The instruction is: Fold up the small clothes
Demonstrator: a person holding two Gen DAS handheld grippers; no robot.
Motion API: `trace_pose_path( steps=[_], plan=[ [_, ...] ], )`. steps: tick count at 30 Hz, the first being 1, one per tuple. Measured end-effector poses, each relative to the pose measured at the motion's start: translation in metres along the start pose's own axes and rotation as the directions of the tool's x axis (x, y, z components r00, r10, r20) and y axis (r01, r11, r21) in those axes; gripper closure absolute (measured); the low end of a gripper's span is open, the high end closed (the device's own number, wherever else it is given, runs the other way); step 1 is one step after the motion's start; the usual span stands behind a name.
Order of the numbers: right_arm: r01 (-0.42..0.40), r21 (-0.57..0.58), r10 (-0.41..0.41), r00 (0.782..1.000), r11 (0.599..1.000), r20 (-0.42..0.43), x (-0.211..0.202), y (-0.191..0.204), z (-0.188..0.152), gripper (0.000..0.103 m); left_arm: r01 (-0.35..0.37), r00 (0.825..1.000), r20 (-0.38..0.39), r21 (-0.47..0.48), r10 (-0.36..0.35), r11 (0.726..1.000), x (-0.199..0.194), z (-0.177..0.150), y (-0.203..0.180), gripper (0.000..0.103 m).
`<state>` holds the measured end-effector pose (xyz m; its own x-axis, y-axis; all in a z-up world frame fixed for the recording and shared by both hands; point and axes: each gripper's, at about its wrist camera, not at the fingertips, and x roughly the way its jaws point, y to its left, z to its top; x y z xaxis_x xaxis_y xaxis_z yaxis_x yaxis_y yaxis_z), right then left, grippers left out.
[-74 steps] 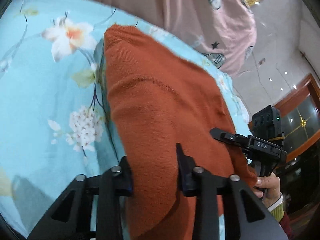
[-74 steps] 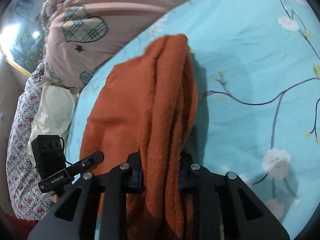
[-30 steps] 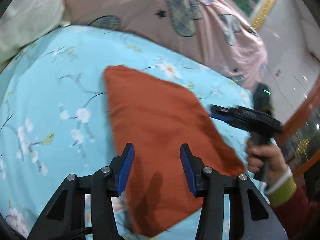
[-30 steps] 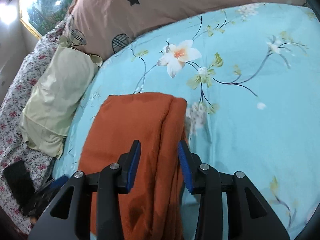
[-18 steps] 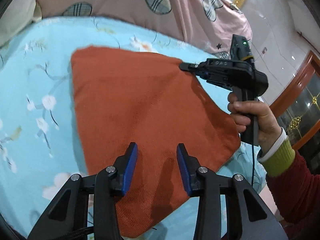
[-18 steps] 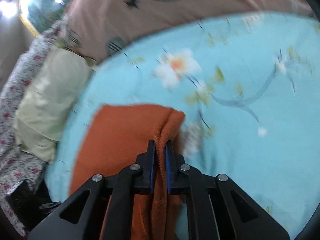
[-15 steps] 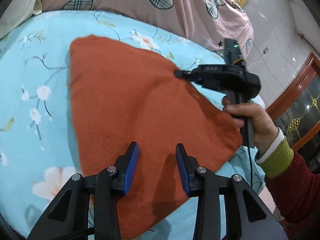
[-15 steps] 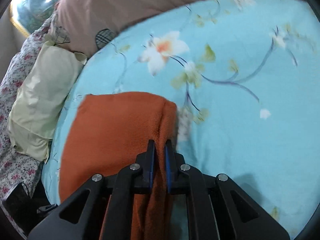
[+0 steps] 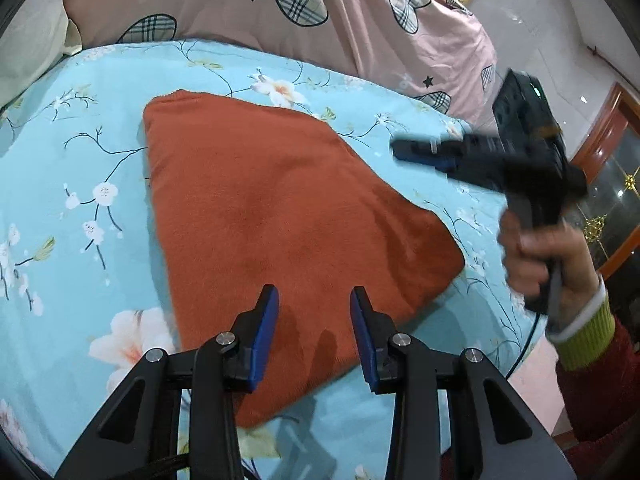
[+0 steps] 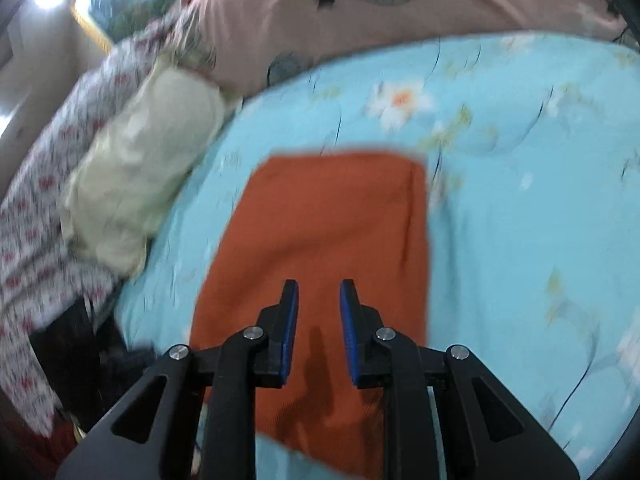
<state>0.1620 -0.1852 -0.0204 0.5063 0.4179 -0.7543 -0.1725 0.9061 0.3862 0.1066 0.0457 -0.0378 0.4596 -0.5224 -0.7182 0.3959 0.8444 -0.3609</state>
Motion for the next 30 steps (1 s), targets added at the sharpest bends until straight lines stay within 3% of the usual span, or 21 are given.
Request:
trace_pose_path(
  steps=[4,6,9,12,15,20,23,27,30],
  plan=[
    [0.098,0.024,-0.096,0.994,0.995,-0.051,0.015,-0.018,-0.034,0.085,-0.006,1.000,-0.011,-0.015,0.006,1.000,0.001,-0.006,0.004,0.067],
    [0.082,0.067,-0.081,0.997,0.994,-0.020,0.014,-0.034,-0.039,0.103,-0.015,0.999,-0.039,-0.018,0.014,1.000,0.011,-0.012,0.009,0.067],
    [0.064,0.122,-0.064,0.998,0.991,-0.001,0.011,-0.046,-0.042,0.103,-0.035,0.998,-0.061,-0.055,0.031,0.998,0.024,-0.025,0.021,0.081],
    [0.089,0.103,-0.090,0.996,0.991,0.004,0.008,-0.041,-0.046,0.103,0.014,0.999,-0.046,-0.121,-0.020,0.993,0.021,-0.025,0.030,0.081],
    [0.108,0.099,-0.109,0.994,0.989,0.002,0.006,-0.035,-0.046,0.103,0.017,0.999,-0.049,-0.131,-0.024,0.991,0.020,-0.026,0.032,0.083],
    [0.130,0.046,-0.131,0.991,0.990,0.019,-0.021,-0.018,-0.062,0.100,-0.029,0.998,-0.057,-0.114,0.022,0.993,0.015,-0.027,0.028,0.082],
    [0.193,0.002,-0.193,0.981,0.981,-0.012,-0.024,-0.021,-0.081,0.100,-0.079,0.995,-0.061,-0.080,0.074,0.994,0.011,-0.028,0.017,0.081],
    [0.146,0.064,-0.147,0.989,0.987,0.001,-0.024,-0.037,-0.093,0.103,-0.120,0.991,-0.074,-0.062,0.116,0.991,0.010,-0.034,0.008,0.075],
    [0.177,0.033,-0.177,0.984,0.984,-0.007,-0.021,-0.031,-0.091,0.103,-0.139,0.988,-0.082,-0.062,0.133,0.988,0.015,-0.037,0.010,0.076]
  ],
)
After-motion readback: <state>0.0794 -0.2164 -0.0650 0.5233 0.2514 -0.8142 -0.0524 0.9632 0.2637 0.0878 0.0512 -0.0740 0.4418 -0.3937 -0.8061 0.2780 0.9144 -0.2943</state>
